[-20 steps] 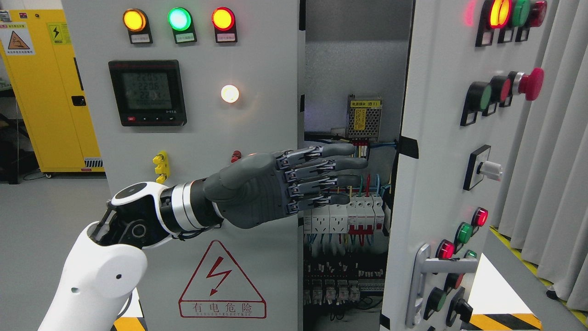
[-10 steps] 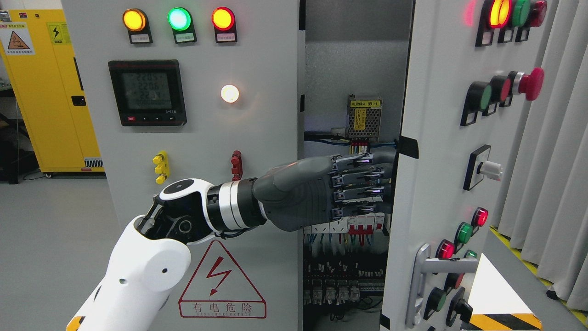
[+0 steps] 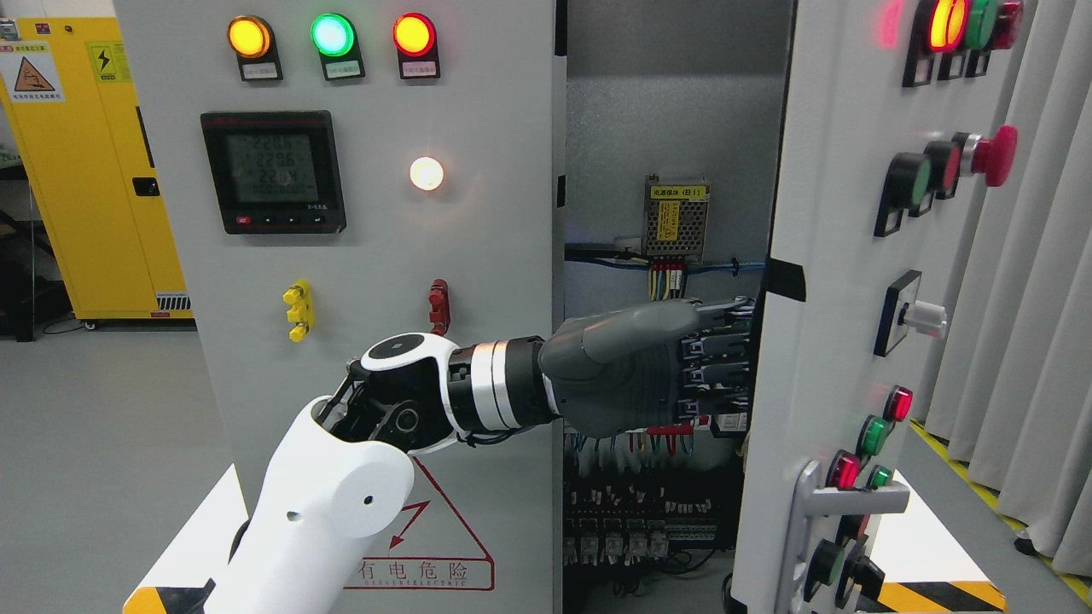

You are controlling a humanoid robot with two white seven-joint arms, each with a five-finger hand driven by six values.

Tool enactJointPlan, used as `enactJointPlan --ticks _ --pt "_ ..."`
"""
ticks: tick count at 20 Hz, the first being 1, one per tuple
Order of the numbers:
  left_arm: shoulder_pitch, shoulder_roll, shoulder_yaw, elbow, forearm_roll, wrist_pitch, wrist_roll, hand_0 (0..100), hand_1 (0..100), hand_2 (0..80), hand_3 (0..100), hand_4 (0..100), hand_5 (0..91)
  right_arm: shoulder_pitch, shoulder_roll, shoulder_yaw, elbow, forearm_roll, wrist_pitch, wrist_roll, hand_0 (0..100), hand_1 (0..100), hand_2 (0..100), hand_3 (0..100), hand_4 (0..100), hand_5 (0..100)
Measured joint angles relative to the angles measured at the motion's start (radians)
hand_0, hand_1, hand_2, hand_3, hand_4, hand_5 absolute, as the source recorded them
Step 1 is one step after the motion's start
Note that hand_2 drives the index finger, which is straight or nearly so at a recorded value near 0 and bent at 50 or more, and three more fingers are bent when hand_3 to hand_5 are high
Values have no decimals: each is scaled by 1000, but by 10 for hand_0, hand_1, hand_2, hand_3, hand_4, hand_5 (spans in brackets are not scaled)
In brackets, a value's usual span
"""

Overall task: Open door with both hands
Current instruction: 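Push the push-button door outward with the left hand's fingers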

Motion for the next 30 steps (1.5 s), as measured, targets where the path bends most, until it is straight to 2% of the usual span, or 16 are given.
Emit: enactJointPlan --ticks 12,18,30 --pt "5 -96 -13 18 -53 -7 0 120 556 0 0 0 0 1 0 0 0 0 0 0 0 500 40 0 0 0" --pt "4 -140 -16 19 -65 -8 40 120 556 0 0 0 0 1 -1 0 0 0 0 0 0 500 40 0 0 0" --pt "-14 -192 -45 -13 -70 -8 89 120 556 0 0 0 0 1 -1 1 0 0 0 0 0 500 40 0 0 0"
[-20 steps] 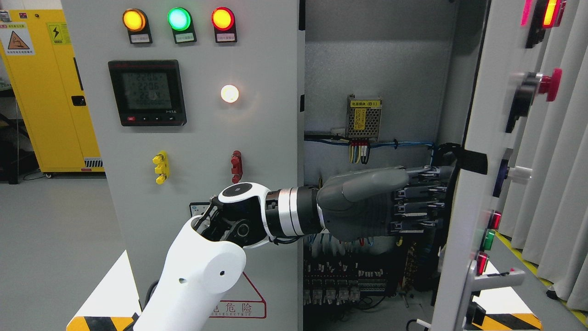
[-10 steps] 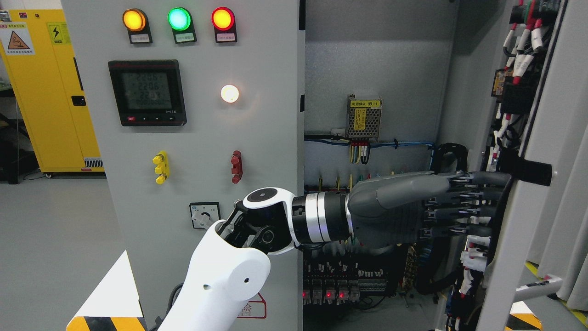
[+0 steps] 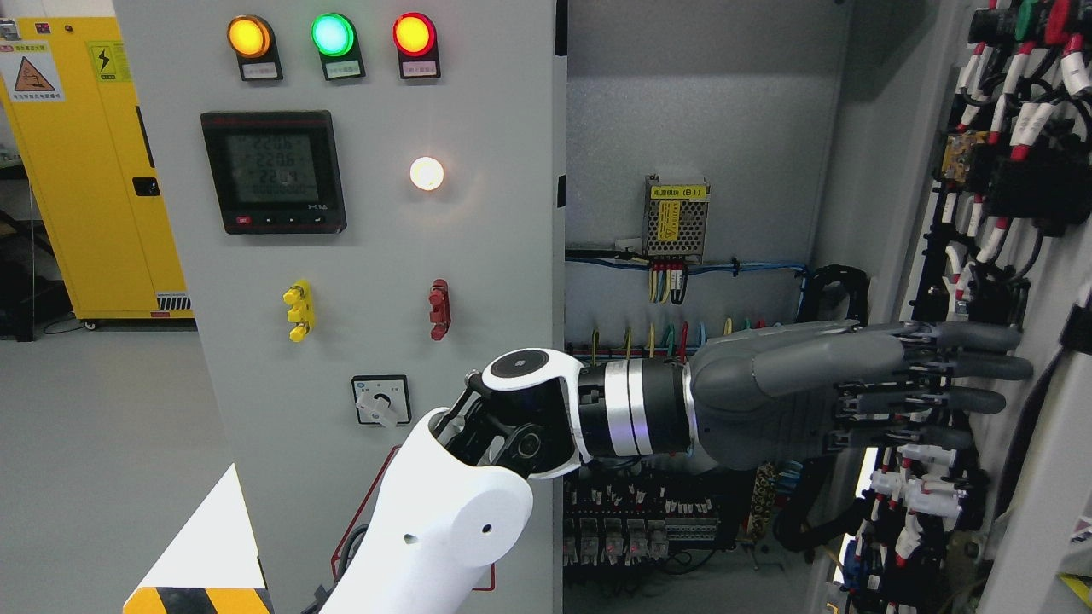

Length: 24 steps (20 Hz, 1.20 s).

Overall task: Open door with both hands
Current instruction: 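Push the push-button door outward with the left hand's fingers, then keep pushing the push-button door with the left hand until wide open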

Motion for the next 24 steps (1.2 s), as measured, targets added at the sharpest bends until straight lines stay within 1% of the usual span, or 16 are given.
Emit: enactJointPlan --ticks 2,7,10,18,24 --pt "-9 -5 -14 -2 0 0 7 120 556 0 0 0 0 0 0 0 0 0 0 0 0 500 40 0 0 0" --pt "-37 -15 -65 -7 0 -31 77 120 556 0 0 0 0 0 0 0 0 0 0 0 0 500 40 0 0 0" --pt "-45 -18 -96 -8 3 -45 94 120 556 0 0 0 0 0 0 0 0 0 0 0 0 500 40 0 0 0" --pt "-57 -26 -164 -8 12 -74 101 120 556 0 0 0 0 1 0 0 0 0 0 0 0 500 40 0 0 0" --pt "-73 -28 -193 10 19 -111 102 120 556 0 0 0 0 1 0 0 0 0 0 0 0 500 40 0 0 0"
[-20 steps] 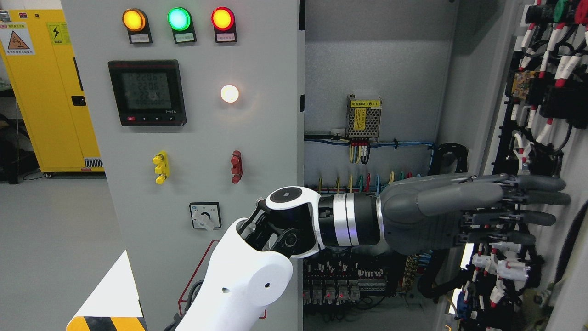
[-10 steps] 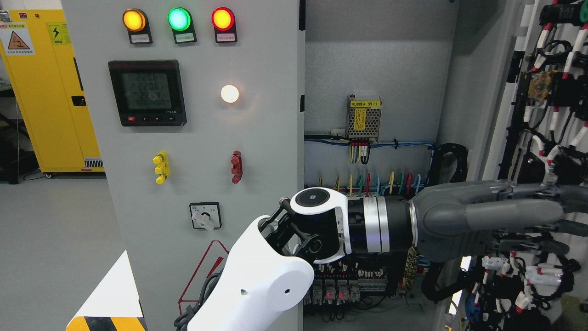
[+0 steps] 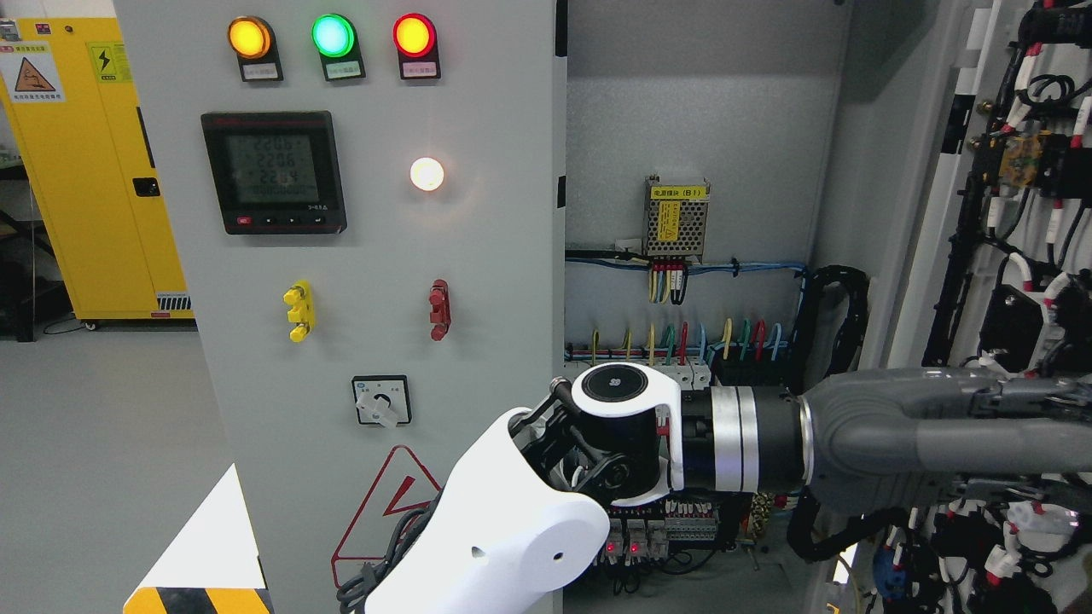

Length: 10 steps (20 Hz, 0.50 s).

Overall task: Open door with both hands
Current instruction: 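Keep pushing the push-button door with the left hand until wide open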

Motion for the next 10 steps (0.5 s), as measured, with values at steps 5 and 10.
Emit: enactJointPlan --ticks 5,10 --pt "-3 -1 16 7 2 -6 0 120 556 0 0 0 0 0 0 0 0 0 0 0 0 500 40 0 0 0" --pt "4 -1 90 10 2 35 0 120 556 0 0 0 0 0 0 0 0 0 0 0 0 500 40 0 0 0"
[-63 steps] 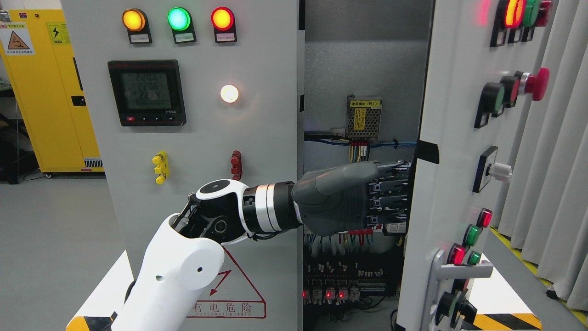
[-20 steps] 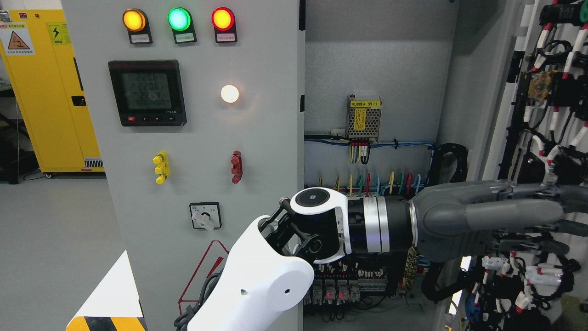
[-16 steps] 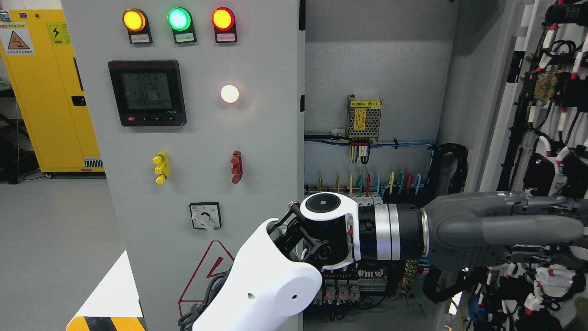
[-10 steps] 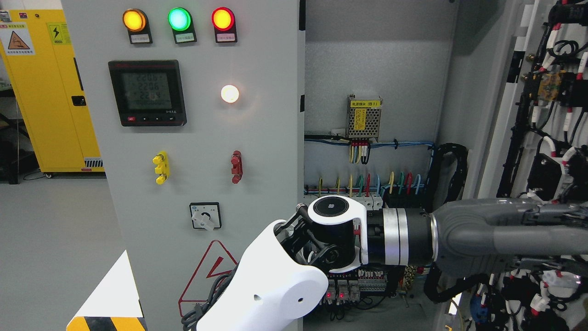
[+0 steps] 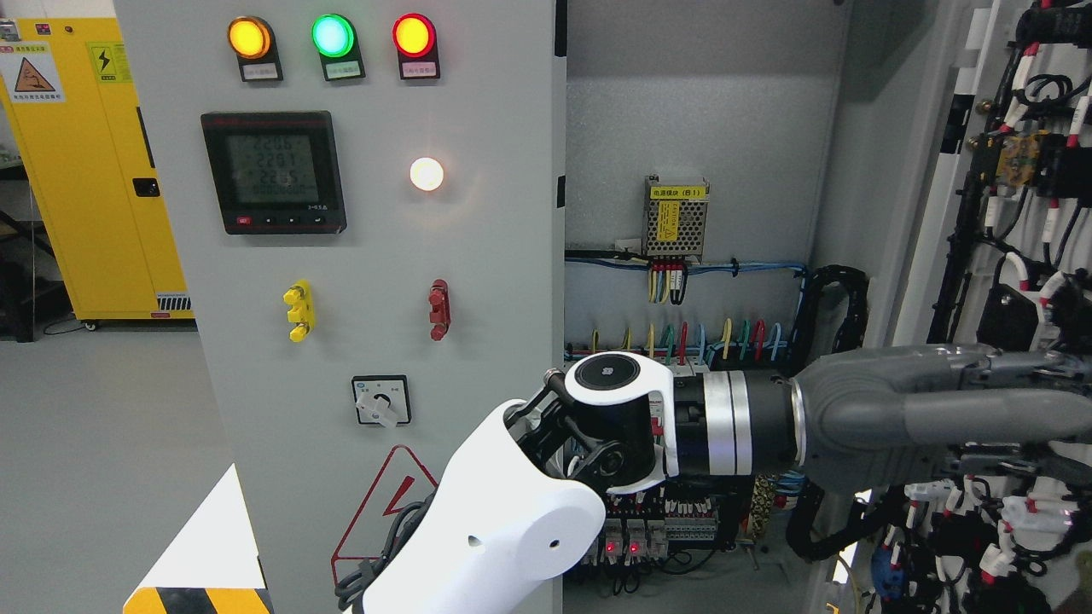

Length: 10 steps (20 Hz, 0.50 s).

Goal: Open door with both hands

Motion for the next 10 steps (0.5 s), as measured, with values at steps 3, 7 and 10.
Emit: enactJointPlan --ticks 3,7,10 --pt "16 2 46 -4 0 21 0 120 556 0 0 0 0 0 0 0 0 0 0 0 0 500 40 0 0 0" --pt "93 26 91 -44 -2 30 3 120 556 0 0 0 0 0 0 0 0 0 0 0 0 500 40 0 0 0" --pt "187 62 113 -96 -6 32 4 120 556 0 0 0 0 0 0 0 0 0 0 0 0 500 40 0 0 0"
